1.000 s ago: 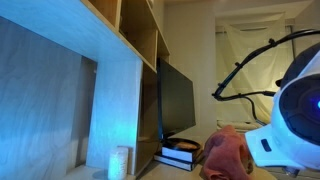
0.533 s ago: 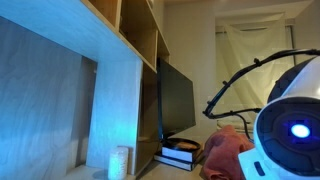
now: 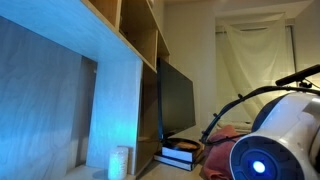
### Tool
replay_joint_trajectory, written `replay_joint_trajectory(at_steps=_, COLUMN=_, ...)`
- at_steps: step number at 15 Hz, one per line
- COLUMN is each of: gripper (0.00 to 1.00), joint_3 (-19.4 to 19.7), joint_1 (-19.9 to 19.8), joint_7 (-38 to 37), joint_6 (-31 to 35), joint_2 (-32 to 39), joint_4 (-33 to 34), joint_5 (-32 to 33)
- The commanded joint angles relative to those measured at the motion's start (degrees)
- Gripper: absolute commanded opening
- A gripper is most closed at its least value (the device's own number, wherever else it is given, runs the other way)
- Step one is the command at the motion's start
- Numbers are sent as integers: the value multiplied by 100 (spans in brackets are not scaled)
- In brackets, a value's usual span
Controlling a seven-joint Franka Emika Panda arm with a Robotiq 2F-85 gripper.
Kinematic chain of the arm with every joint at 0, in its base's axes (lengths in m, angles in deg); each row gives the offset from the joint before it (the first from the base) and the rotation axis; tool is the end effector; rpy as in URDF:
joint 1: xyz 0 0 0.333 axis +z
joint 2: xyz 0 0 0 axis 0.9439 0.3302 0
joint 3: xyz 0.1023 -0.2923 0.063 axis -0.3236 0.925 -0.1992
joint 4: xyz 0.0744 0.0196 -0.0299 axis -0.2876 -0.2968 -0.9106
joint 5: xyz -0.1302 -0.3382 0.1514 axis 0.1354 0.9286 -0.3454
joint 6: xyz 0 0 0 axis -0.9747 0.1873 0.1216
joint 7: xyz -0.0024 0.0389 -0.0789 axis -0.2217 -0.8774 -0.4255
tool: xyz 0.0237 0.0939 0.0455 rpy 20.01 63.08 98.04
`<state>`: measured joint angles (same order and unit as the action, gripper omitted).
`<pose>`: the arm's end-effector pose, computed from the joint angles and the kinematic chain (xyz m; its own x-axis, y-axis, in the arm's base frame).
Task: Pick up the blue nail polish and place it upright
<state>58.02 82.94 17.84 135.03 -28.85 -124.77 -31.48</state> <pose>0.5550 0.1354 0.0859 0.2434 0.3810 -0.8920 0.9367 -0.3310 0.1142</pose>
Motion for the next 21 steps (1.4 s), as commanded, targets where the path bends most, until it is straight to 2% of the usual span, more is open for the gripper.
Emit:
replay_joint_trajectory(at_steps=1, gripper=5, joint_3=59, joint_1=16, joint_7=316, joint_6=-299, joint_2=199, joint_4=391, joint_5=-175)
replay_joint_trajectory(at_steps=14, gripper=5, joint_3=243, joint_1=245, joint_7=266, joint_6=-1367, joint_2=548, joint_4=850, joint_5=189)
replay_joint_trajectory(at_steps=21, gripper=5, joint_3=247, joint_1=255, joint_7=267, joint_6=-1659, joint_2=807, joint_4=954, joint_5=393)
